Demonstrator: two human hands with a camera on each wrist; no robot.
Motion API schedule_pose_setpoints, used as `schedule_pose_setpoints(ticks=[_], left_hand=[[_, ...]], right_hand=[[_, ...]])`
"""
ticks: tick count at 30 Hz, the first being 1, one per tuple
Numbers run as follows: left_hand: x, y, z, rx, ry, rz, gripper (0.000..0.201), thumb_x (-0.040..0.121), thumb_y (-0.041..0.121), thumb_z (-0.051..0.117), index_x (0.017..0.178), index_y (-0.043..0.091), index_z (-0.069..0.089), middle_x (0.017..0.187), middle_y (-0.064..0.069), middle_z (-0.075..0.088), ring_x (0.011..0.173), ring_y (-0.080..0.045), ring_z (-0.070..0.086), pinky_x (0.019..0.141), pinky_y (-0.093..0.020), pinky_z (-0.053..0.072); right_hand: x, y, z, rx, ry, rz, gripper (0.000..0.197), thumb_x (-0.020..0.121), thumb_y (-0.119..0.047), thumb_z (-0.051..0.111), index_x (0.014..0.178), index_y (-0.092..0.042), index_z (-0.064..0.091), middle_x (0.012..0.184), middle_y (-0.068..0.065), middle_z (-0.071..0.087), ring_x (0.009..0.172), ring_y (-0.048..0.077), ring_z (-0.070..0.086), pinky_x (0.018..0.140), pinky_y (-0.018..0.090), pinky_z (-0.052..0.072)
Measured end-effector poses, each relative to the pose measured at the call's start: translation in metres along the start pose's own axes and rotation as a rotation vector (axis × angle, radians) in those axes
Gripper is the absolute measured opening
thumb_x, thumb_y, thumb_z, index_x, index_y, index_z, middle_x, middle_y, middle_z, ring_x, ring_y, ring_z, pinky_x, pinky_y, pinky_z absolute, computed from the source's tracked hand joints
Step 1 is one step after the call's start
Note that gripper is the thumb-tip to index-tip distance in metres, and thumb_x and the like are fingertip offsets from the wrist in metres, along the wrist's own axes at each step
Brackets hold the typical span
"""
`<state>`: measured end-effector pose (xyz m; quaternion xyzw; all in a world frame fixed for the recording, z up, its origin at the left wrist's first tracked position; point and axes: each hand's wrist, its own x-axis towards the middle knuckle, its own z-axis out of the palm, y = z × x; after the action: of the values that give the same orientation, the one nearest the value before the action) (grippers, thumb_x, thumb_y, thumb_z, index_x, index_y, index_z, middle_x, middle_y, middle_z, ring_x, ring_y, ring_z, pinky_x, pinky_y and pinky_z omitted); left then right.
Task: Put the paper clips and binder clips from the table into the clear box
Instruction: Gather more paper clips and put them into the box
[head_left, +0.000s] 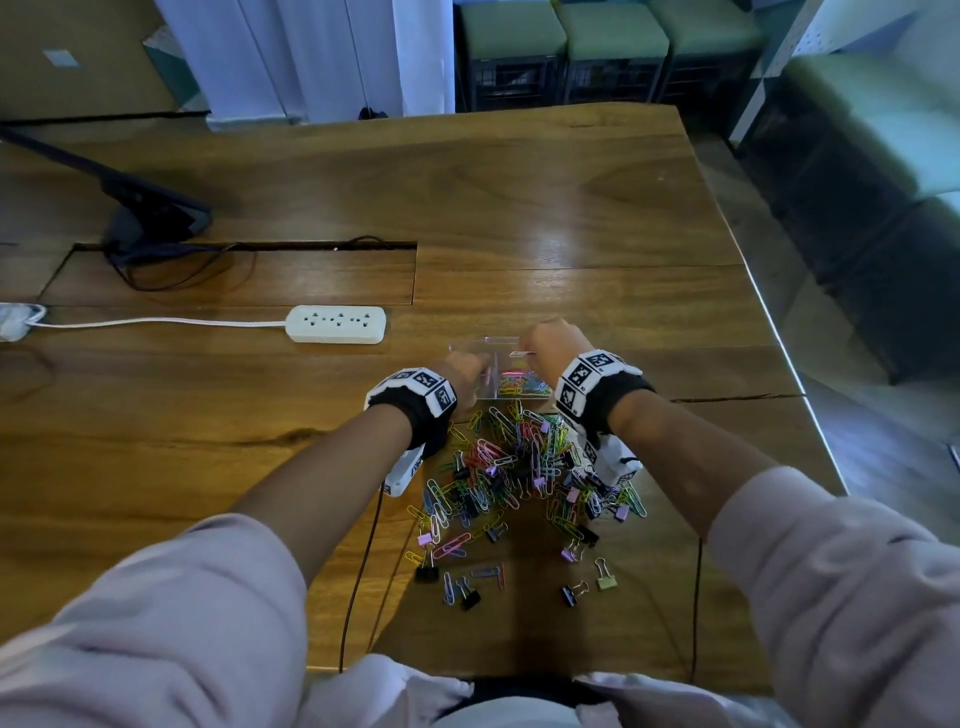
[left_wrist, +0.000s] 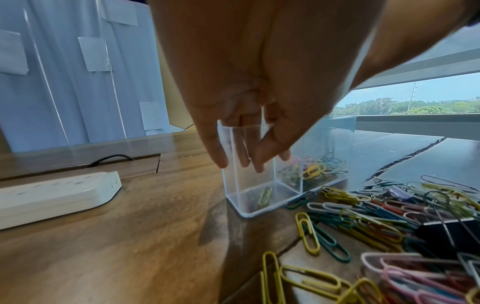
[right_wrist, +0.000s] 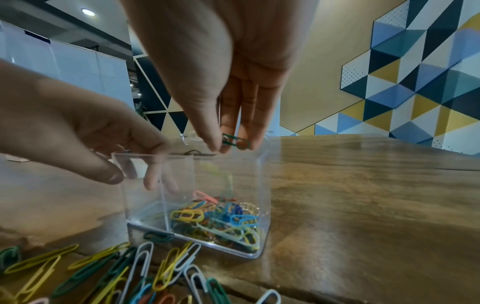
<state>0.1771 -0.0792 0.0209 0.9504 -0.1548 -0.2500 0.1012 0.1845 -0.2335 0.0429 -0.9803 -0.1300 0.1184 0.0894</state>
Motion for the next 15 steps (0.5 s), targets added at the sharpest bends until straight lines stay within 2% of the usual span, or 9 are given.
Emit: schedule_pose_setpoints(ticks=[3, 5, 7, 11, 13, 15], left_hand=[[0.000, 0.004, 0.000, 0.006, -0.042, -0.023, 0.034, 0.087, -0.008, 0.047, 0.118, 0.006, 0.048, 0.109, -0.012, 0.059, 0.099, -0.028, 0.057, 0.088, -0.034, 0.047], [0.001, 0.004, 0.004, 0.008, -0.045, -0.021, 0.032, 0.086, -0.008, 0.046, 0.115, 0.006, 0.046, 0.105, -0.013, 0.059, 0.089, -0.027, 0.058, 0.089, -0.035, 0.049], [0.002, 0.005, 0.007, 0.021, -0.046, -0.017, 0.030, 0.086, -0.008, 0.046, 0.113, 0.005, 0.045, 0.107, -0.016, 0.061, 0.093, -0.031, 0.060, 0.088, -0.039, 0.051], [0.001, 0.006, 0.006, 0.059, -0.055, -0.019, 0.031, 0.086, -0.006, 0.050, 0.113, 0.007, 0.045, 0.109, -0.016, 0.060, 0.097, -0.032, 0.060, 0.079, -0.037, 0.051], [0.000, 0.005, 0.007, 0.075, -0.047, -0.012, 0.030, 0.086, -0.006, 0.050, 0.112, 0.006, 0.045, 0.107, -0.016, 0.061, 0.095, -0.032, 0.061, 0.078, -0.037, 0.051], [0.000, 0.005, 0.007, 0.081, -0.043, 0.000, 0.029, 0.085, -0.008, 0.049, 0.111, 0.004, 0.045, 0.104, -0.017, 0.062, 0.094, -0.034, 0.061, 0.078, -0.038, 0.051]], right_hand=[[-0.002, 0.002, 0.001, -0.006, -0.025, -0.022, 0.021, 0.093, -0.006, 0.047, 0.101, -0.008, 0.067, 0.097, 0.010, 0.069, 0.086, 0.023, 0.066, 0.083, 0.033, 0.055], [-0.004, 0.003, 0.003, -0.007, -0.036, -0.036, 0.023, 0.095, -0.008, 0.045, 0.097, -0.009, 0.067, 0.096, 0.010, 0.069, 0.085, 0.023, 0.066, 0.082, 0.032, 0.054], [-0.005, 0.004, 0.006, 0.007, -0.052, -0.044, 0.024, 0.097, -0.014, 0.043, 0.096, -0.009, 0.066, 0.096, 0.009, 0.069, 0.085, 0.022, 0.065, 0.082, 0.032, 0.054], [-0.008, 0.006, 0.008, -0.011, -0.073, -0.086, 0.039, 0.100, -0.032, 0.033, 0.098, -0.006, 0.063, 0.088, 0.008, 0.066, 0.075, 0.020, 0.063, 0.078, 0.032, 0.055], [-0.011, 0.009, 0.007, -0.010, -0.042, -0.103, 0.039, 0.100, -0.032, 0.032, 0.099, -0.007, 0.062, 0.083, 0.006, 0.065, 0.070, 0.018, 0.061, 0.076, 0.033, 0.055], [-0.013, 0.015, 0.007, -0.014, 0.009, -0.114, 0.033, 0.097, -0.030, 0.038, 0.110, -0.010, 0.061, 0.093, 0.006, 0.067, 0.078, 0.020, 0.063, 0.079, 0.034, 0.055]])
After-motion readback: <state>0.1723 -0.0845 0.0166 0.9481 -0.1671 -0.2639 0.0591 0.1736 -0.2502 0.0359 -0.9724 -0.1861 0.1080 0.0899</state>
